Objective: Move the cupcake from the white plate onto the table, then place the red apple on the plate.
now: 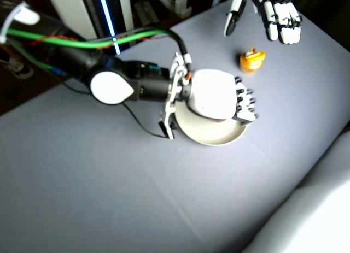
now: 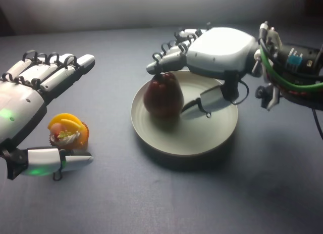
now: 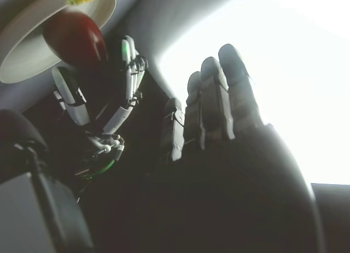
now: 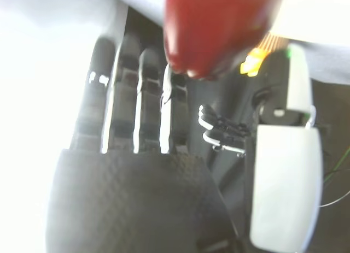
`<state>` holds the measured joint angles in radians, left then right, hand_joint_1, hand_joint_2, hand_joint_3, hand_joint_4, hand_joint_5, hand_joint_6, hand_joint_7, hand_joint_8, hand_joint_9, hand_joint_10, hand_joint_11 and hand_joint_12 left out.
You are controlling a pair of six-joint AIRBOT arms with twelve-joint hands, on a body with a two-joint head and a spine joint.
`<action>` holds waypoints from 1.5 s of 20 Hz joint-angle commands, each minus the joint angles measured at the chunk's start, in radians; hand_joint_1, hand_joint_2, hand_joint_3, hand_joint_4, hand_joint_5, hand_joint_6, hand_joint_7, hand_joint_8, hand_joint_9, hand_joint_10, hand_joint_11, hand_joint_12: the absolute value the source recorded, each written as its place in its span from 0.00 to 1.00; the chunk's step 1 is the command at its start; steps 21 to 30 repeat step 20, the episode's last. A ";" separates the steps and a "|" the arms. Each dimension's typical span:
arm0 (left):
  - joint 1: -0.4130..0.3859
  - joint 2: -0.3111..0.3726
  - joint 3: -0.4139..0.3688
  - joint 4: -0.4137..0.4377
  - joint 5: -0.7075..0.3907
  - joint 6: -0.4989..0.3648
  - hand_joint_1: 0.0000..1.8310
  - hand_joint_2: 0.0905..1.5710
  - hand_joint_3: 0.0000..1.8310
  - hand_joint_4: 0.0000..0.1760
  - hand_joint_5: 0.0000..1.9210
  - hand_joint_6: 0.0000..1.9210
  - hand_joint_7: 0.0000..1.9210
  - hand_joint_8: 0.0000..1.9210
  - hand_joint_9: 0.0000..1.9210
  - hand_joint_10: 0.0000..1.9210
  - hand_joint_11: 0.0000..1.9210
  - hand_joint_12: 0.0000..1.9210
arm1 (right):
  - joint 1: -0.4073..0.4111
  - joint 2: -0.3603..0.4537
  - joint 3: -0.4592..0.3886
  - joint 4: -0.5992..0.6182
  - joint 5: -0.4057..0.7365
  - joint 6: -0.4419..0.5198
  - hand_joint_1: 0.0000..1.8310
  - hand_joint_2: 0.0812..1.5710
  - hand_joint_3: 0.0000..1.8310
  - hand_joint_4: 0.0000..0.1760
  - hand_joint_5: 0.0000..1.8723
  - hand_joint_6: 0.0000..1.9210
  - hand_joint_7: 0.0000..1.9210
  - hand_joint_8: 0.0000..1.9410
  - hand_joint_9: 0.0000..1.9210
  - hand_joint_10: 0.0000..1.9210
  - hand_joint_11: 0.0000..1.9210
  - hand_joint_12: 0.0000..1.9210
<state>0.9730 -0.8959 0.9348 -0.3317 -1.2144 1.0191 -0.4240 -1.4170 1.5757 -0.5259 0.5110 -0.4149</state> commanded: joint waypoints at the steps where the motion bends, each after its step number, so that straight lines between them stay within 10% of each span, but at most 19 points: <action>1: -0.012 -0.003 0.004 0.009 -0.130 -0.005 0.42 0.52 0.00 1.00 0.01 0.00 0.08 0.00 0.09 0.00 0.00 0.25 | -0.003 0.004 0.005 0.012 0.066 0.006 0.49 0.59 0.00 0.57 0.17 0.00 0.14 0.00 0.18 0.00 0.01 0.51; 5: -0.011 -0.003 0.003 0.008 -0.133 -0.010 0.42 0.52 0.00 1.00 0.01 0.00 0.09 0.00 0.10 0.00 0.00 0.26 | -0.012 0.005 0.006 0.000 0.065 0.042 0.49 0.53 0.00 0.74 0.13 0.00 0.12 0.00 0.18 0.00 0.01 0.52; 8: -0.008 0.000 -0.002 0.007 -0.145 -0.014 0.41 0.52 0.00 1.00 0.00 0.00 0.07 0.00 0.09 0.00 0.00 0.26 | -0.012 0.034 -0.032 0.006 0.107 0.054 0.46 0.51 0.00 0.99 0.00 0.00 0.00 0.00 0.00 0.00 0.00 0.02; 13: 0.010 0.014 -0.014 0.002 -0.190 -0.029 0.41 0.53 0.00 0.95 0.00 0.00 0.06 0.00 0.06 0.00 0.00 0.24 | -0.064 0.231 -0.150 0.145 0.314 0.027 0.34 0.46 0.00 1.00 0.00 0.00 0.00 0.00 0.00 0.00 0.02 0.01; 19: 0.034 0.027 -0.033 -0.009 -0.242 -0.037 0.40 0.50 0.00 1.00 0.00 0.00 0.04 0.00 0.06 0.00 0.00 0.15 | -0.213 0.415 -0.296 0.408 0.584 -0.127 0.48 0.53 0.01 1.00 0.00 0.00 0.00 0.00 0.00 0.00 0.00 0.00; 30: 0.039 0.028 -0.033 -0.009 -0.252 -0.047 0.40 0.51 0.00 1.00 0.00 0.00 0.03 0.00 0.06 0.00 0.00 0.12 | -0.245 0.432 -0.310 0.430 0.622 -0.128 0.47 0.53 0.01 1.00 0.00 0.00 0.00 0.00 0.00 0.00 0.00 0.00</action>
